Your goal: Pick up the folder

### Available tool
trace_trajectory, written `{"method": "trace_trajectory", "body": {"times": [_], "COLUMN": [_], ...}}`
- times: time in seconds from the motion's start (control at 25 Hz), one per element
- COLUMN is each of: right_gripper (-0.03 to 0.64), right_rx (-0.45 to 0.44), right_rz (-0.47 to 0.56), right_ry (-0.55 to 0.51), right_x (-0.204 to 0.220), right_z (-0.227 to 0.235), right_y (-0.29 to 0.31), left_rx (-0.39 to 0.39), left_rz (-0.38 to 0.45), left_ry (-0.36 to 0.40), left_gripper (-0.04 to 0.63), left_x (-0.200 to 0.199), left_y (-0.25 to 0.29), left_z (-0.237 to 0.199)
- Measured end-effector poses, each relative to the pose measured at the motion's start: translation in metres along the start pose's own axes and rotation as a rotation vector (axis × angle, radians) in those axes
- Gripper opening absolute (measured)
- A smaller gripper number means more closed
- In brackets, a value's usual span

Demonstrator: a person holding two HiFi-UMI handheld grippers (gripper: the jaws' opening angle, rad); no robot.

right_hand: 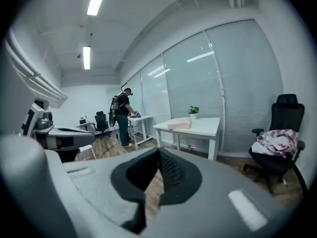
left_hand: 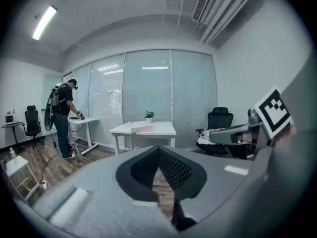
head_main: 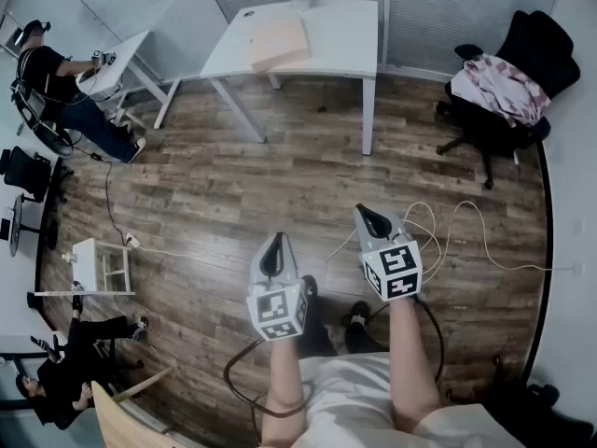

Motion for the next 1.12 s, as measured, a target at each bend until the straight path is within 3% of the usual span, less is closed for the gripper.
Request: {"method": "trace_trajectory", "body": {"times": [0.12, 0.2, 0.4, 0.6, 0.88, 1.12], "right_gripper": [0.001, 0.002, 0.000, 0.000, 0.002, 0.002], "right_rx": [0.009, 0.022, 0.036, 0.060, 0.081, 0.091], "right_rz": [-0.032, -0.056, -0.069, -0.015, 0.012, 0.025], "right_ry": [0.009, -0.001, -0.035, 0.030, 0.008, 0.104], "right_x": [-0.002, -0.008, -0.041, -0.088, -0.122, -0.130], "right_z": [-0.006, -0.010, -0.025, -0.014, -0.002, -0.001], "right_y": [0.012, 0.030, 0.070, 0.095, 0.131, 0.158], "left_rx": [-0.005, -0.010, 0.029, 0.061, 0.085, 0.079], "left_rz": [-0.040, -0.055, -0.022, 0.026, 0.112, 0.104], "left_ry": [0.020, -0.011, 0.002, -0.002, -0.066, -0.135], "left_gripper": [0.009, 0.008, 0.009, 0.009, 0.009, 0.009], "left_x": [0.004, 0.002, -0.030, -0.078, -0.111, -0.102], "left_y": [0.003, 0.015, 0.051, 0.087, 0.127, 0.147], "left_z": [-0.019, -0.033, -0.051, -0.083, -0.133, -0.188]}}
Point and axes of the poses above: the fingertips, and each gripper's own axes: y forward along the fingers, z to its right, x out of its underside, the point moved 2 cm from there along -y, backward along the fingers, and after that the axes turned 9 degrees about -z, right-handed, at the moved point
